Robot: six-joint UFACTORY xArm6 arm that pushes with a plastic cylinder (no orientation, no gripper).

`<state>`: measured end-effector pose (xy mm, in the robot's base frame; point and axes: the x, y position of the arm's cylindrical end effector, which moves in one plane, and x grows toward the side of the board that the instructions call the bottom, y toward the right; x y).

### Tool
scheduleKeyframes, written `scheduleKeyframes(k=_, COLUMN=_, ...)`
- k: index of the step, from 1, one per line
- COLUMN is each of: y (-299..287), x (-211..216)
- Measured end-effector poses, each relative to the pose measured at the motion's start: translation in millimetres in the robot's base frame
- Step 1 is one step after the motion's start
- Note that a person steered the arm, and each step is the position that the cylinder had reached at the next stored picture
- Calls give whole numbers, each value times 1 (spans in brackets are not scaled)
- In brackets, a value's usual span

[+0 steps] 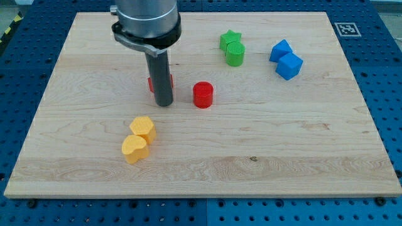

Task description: Slide the red star towards the top left side of the board

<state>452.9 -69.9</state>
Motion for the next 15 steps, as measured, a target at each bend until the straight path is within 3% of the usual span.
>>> scheduleKeyframes(k=2, y=-10, x=-10)
scheduleKeyframes(k=5, y=-50, x=-64)
scheduleKeyframes(k=7, y=-40, x=-45)
scheduleKeyframes(k=11, y=21, x=-80)
scheduleKeyframes(k=13, y=21, x=-95)
scheduleKeyframes(k=15, y=-1, x=-74)
